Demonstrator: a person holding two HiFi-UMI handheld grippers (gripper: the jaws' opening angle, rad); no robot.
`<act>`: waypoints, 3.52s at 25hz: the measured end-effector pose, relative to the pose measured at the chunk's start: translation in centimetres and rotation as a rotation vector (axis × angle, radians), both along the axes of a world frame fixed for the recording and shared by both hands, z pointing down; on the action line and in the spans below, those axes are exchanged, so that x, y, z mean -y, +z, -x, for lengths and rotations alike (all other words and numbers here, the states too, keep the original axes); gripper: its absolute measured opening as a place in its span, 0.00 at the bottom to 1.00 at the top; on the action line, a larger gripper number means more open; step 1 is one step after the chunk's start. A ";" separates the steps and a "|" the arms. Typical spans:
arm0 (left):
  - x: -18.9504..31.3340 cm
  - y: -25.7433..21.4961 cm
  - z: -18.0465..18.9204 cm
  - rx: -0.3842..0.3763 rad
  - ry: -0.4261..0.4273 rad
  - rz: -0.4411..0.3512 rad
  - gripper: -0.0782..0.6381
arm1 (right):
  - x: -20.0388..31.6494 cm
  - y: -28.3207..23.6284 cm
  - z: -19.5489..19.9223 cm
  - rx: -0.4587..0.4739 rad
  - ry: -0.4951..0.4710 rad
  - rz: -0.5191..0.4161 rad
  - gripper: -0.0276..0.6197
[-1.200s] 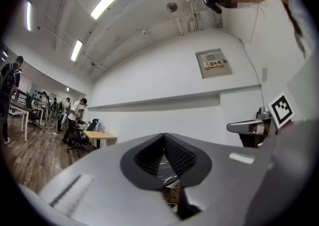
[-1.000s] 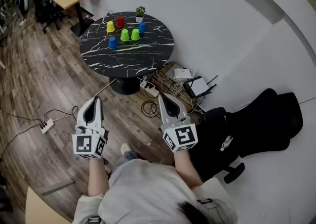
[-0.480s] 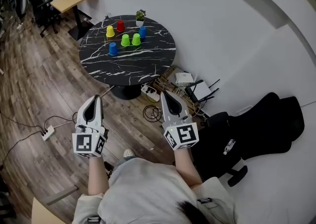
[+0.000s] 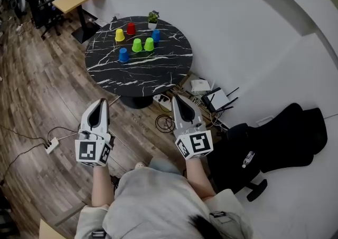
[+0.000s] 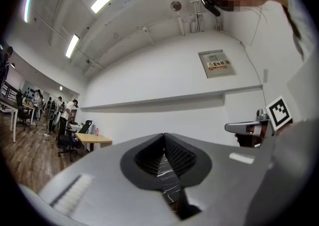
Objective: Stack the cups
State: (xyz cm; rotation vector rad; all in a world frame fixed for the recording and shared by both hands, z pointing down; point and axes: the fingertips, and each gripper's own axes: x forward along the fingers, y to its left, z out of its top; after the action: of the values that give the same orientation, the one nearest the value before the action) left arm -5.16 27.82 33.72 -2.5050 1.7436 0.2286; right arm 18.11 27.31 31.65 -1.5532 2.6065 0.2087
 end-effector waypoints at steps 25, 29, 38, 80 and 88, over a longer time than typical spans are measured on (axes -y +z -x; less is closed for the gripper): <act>22.5 -1.4 1.5 0.005 -0.076 -0.015 0.19 | 25.1 -1.0 2.1 -0.012 -0.094 -0.017 0.05; 25.9 -1.7 1.5 0.003 -0.101 -0.023 0.19 | 29.0 -1.3 2.2 -0.012 -0.121 -0.018 0.05; 30.4 -1.7 0.7 -0.004 -0.135 -0.025 0.19 | 34.9 -1.1 2.2 -0.029 -0.171 -0.016 0.05; 49.4 14.4 7.3 0.100 0.178 0.384 0.19 | 53.6 27.9 5.7 -0.168 0.142 0.767 0.37; 50.6 15.3 10.2 0.120 0.158 0.403 0.19 | 55.1 30.3 5.4 -0.232 0.203 0.789 0.36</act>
State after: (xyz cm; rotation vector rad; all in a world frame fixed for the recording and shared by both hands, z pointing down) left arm -15.38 -22.79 48.99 -2.8618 1.6853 -0.2906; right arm 12.74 -27.77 61.92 -2.1167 2.8758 -0.7660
